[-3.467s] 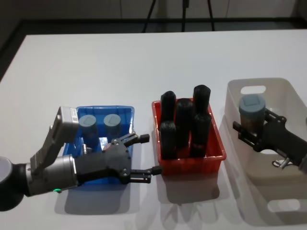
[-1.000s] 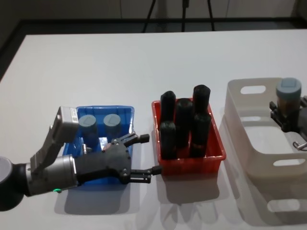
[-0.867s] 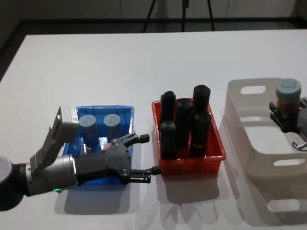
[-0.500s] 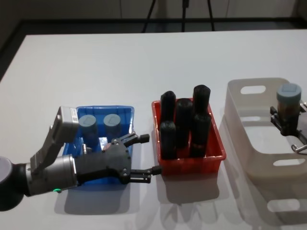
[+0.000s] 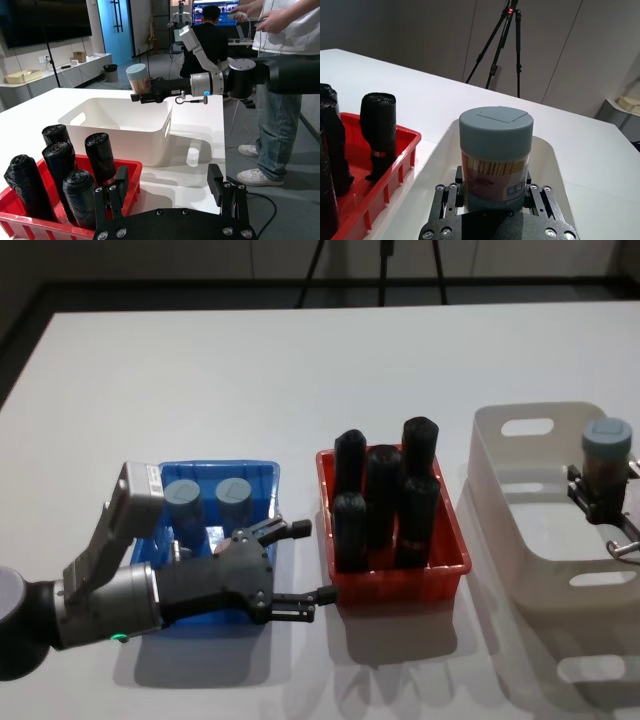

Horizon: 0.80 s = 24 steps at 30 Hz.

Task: Pick the cotton swabs from the blue box and place them into the white box.

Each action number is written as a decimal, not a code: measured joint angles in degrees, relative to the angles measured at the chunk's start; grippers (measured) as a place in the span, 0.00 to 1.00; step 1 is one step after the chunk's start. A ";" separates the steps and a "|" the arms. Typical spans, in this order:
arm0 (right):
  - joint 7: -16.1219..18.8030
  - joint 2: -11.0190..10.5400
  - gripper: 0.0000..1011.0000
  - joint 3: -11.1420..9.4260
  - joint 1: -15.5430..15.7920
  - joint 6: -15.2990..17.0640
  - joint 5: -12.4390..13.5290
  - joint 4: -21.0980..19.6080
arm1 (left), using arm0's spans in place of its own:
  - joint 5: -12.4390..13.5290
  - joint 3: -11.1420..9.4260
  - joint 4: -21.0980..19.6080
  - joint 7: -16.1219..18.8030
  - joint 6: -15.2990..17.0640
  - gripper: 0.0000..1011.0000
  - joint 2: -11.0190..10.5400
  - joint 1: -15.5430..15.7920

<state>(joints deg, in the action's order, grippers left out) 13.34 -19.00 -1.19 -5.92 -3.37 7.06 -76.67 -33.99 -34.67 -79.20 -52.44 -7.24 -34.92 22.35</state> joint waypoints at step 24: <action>-1.08 2.91 0.61 0.79 -4.37 2.79 0.33 5.98 | 0.00 0.00 0.00 0.00 0.00 0.99 0.00 0.00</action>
<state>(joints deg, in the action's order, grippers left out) 12.26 -16.08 -0.39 -10.29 -0.58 7.40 -70.70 -33.98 -34.67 -79.20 -52.44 -7.23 -34.91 22.35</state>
